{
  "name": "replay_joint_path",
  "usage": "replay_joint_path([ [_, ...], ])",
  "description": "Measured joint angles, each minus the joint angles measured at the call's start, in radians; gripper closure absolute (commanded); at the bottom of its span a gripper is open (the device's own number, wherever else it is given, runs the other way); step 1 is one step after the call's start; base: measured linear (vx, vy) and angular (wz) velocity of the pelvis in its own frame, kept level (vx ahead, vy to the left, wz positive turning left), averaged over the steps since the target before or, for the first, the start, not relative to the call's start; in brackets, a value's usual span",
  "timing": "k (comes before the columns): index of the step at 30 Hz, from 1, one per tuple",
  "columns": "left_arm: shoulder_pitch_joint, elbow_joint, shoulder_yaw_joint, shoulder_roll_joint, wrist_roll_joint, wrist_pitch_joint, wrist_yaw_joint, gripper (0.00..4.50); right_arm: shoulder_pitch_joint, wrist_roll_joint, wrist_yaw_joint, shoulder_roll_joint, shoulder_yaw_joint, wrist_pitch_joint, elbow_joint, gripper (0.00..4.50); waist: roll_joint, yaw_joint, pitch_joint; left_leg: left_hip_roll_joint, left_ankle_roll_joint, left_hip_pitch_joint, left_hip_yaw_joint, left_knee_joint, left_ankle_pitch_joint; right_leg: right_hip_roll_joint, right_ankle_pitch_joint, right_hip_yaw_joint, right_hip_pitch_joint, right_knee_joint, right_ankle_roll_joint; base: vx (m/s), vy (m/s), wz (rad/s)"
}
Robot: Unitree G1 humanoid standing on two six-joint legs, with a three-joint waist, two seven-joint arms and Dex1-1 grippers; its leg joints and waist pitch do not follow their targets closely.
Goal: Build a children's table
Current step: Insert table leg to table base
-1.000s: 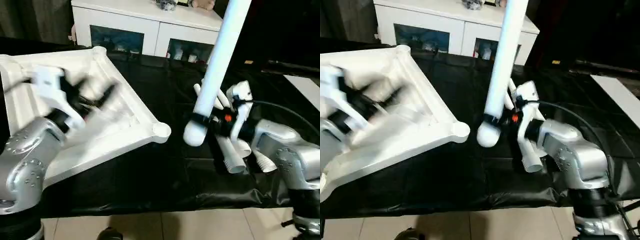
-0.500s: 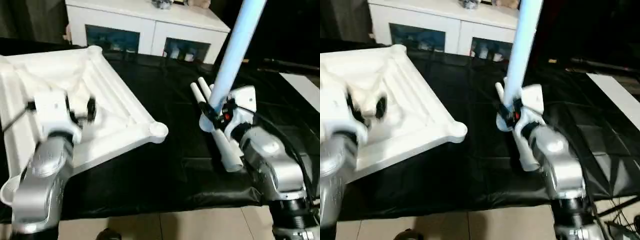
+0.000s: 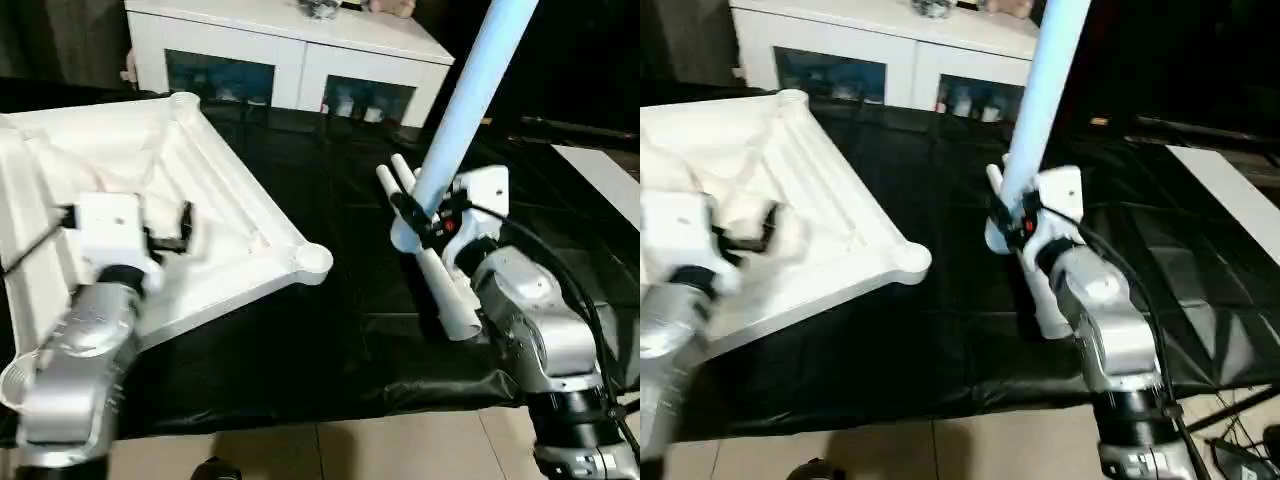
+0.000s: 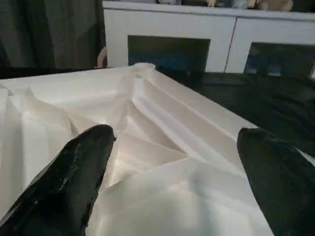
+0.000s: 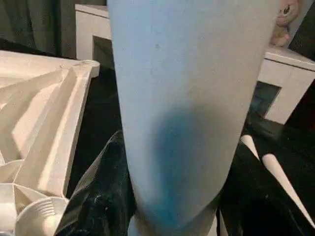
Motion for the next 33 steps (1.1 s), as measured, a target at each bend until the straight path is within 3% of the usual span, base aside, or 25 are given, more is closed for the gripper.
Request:
replay_joint_path([
  [9,-0.036,0.12,-0.009,0.091,-0.014,0.032,-0.118,0.0,0.002,0.0,-0.002,0.014,0.0,-0.007,0.02,2.65,0.004,0.004,0.003,0.0,0.0,0.0,-0.001,-0.001,0.0,0.0,0.0,0.0,0.0,0.001,0.0,0.0,0.0,0.0],
  [14,-0.057,0.114,-0.015,0.074,-0.015,0.032,-0.129,0.0,0.005,0.0,-0.005,0.018,-0.002,-0.012,0.019,2.65,0.007,0.005,0.004,0.0,0.0,0.0,-0.001,-0.001,0.0,0.0,0.001,0.0,0.0,0.001,-0.001,0.0,0.0,0.0],
  [19,-0.045,0.065,-0.075,0.015,-0.038,0.033,-0.15,0.0,0.017,0.0,-0.013,0.029,-0.007,-0.016,0.011,2.65,0.011,0.01,0.006,0.0,0.0,0.0,-0.001,-0.001,0.0,0.0,0.001,0.0,0.0,0.001,-0.002,0.0,0.0,0.0],
  [33,-0.145,0.254,0.009,0.155,-0.007,-0.001,-0.206,0.0,0.017,-0.001,-0.036,0.044,-0.016,-0.019,0.01,2.65,0.051,0.004,0.017,-0.002,-0.001,0.001,-0.002,-0.002,0.0,0.001,0.003,0.001,0.0,0.0,-0.003,0.0,0.0,0.0],
])
